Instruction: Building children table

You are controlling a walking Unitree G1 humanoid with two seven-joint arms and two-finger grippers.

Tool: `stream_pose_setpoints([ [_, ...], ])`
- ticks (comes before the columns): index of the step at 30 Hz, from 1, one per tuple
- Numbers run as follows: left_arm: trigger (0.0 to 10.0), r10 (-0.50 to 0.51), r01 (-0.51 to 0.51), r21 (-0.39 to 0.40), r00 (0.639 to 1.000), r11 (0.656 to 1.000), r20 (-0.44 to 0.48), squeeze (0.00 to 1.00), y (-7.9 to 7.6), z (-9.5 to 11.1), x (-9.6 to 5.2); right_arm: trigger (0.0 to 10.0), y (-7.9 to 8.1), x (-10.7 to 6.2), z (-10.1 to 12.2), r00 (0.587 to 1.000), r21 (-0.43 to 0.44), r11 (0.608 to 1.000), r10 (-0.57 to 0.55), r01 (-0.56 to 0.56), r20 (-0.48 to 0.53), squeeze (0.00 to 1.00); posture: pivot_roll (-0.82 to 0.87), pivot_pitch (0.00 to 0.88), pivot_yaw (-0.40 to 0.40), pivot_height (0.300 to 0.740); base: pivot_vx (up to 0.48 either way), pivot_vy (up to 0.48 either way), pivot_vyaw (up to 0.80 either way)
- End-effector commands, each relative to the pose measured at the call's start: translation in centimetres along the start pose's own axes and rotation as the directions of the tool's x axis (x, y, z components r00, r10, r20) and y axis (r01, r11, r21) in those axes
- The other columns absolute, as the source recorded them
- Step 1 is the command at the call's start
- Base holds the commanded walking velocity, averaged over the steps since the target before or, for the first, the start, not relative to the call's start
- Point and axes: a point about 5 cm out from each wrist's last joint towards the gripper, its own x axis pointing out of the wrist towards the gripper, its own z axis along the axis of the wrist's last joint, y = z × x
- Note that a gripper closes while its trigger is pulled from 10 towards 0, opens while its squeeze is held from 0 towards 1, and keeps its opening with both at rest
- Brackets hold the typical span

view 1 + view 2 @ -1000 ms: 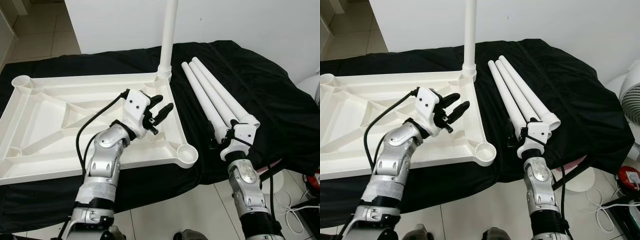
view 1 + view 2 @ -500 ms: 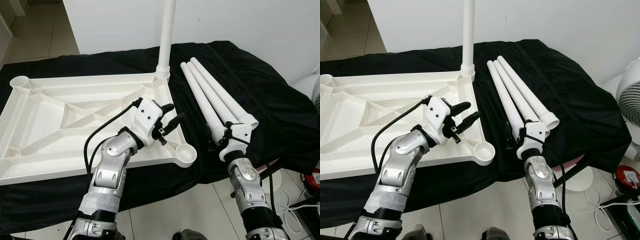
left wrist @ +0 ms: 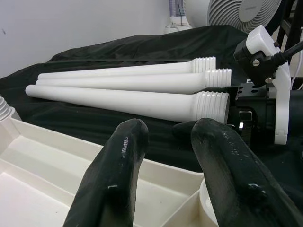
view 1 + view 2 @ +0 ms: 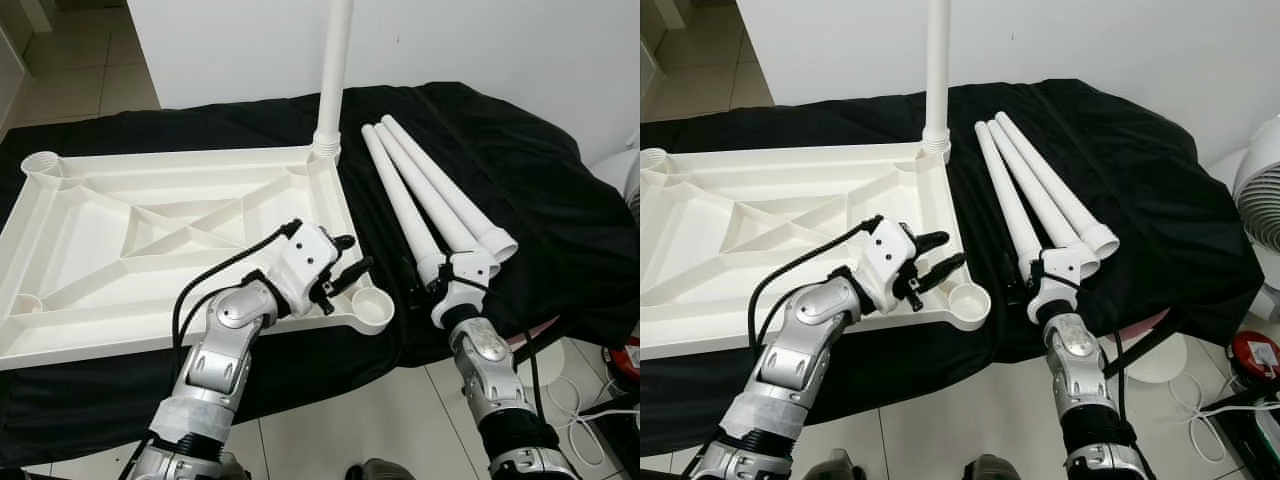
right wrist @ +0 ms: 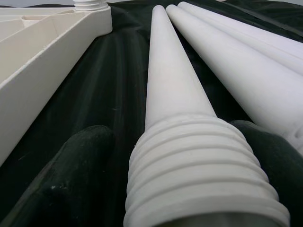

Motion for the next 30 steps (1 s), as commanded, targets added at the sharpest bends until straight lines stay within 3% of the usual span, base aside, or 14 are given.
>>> stream_pose_setpoints([
  [1,10.0,-0.016,0.017,0.013,1.000,1.000,-0.009,0.00,-0.2,0.1,0.1,10.0,0.2,0.0,-0.2,1.000,-0.002,1.000,0.008,-0.008,-0.007,0.00,-0.01,0.000,0.001,0.740,0.000,0.000,0.00],
  [9,10.0,-0.021,0.021,0.014,1.000,1.000,-0.013,0.00,-0.4,0.1,0.1,10.0,0.2,0.1,-0.4,1.000,0.002,1.000,0.010,-0.010,-0.013,0.00,-0.01,0.000,-0.001,0.740,0.000,0.000,0.00],
  [10,10.0,-0.021,0.021,0.016,1.000,1.000,-0.013,0.00,-0.4,0.1,0.2,3.1,0.2,0.1,-0.5,1.000,0.007,1.000,0.013,-0.013,-0.021,0.00,-0.01,0.000,-0.002,0.740,0.000,0.000,0.00],
  [11,10.0,-0.021,0.021,0.017,1.000,1.000,-0.014,0.00,-0.4,0.2,0.2,3.1,0.2,0.0,-0.7,1.000,0.010,1.000,0.015,-0.015,-0.026,0.00,-0.01,0.000,-0.002,0.740,0.000,0.000,0.00],
  [12,10.0,-0.020,0.020,0.009,1.000,1.000,-0.010,0.00,-0.4,0.3,0.2,1.2,0.2,0.0,-0.8,0.999,0.028,1.000,0.014,-0.013,-0.036,0.00,-0.02,0.000,-0.002,0.740,0.000,0.000,0.00],
  [13,10.0,-0.019,0.019,0.002,1.000,1.000,-0.008,0.00,-0.3,0.3,0.2,1.2,0.3,0.0,-1.0,0.999,0.041,0.999,0.013,-0.011,-0.042,0.00,-0.02,0.000,-0.002,0.740,0.000,0.000,0.00],
  [14,10.0,-0.013,0.013,0.004,1.000,1.000,-0.006,0.00,-0.1,0.5,0.2,0.0,0.4,-0.1,-1.1,0.999,0.048,0.999,0.015,-0.013,-0.043,0.00,-0.02,0.000,-0.004,0.740,0.000,0.000,0.00],
  [23,10.0,0.066,-0.066,-0.001,0.998,0.998,0.021,0.00,2.0,1.3,0.4,0.0,0.7,0.1,-0.4,1.000,0.013,1.000,0.001,-0.001,0.005,0.00,-0.02,0.000,-0.003,0.740,0.000,0.000,0.00],
  [24,10.0,0.087,-0.087,-0.014,0.996,0.996,0.037,0.00,2.4,1.6,0.4,8.7,0.6,0.4,0.3,0.999,-0.014,1.000,-0.026,0.026,0.035,0.00,-0.02,0.000,0.000,0.740,0.000,0.000,0.00],
  [26,10.0,0.101,-0.100,-0.023,0.994,0.995,0.049,0.00,2.7,1.8,0.5,8.7,0.5,0.5,0.7,0.997,-0.031,0.998,-0.044,0.046,0.056,0.00,-0.02,0.000,0.000,0.740,0.000,0.000,0.00],
  [27,10.0,0.115,-0.113,-0.040,0.991,0.993,0.062,0.00,3.0,2.1,0.5,10.0,0.4,0.9,1.6,0.993,-0.036,0.997,-0.059,0.063,0.100,0.00,-0.02,0.000,0.002,0.740,0.000,0.000,0.00],
  [30,10.0,0.128,-0.121,-0.077,0.987,0.990,0.094,0.00,3.4,2.8,0.7,10.0,0.3,1.9,4.4,0.976,-0.034,0.997,-0.065,0.074,0.208,0.00,-0.02,0.000,0.007,0.740,0.000,0.000,0.00],
])
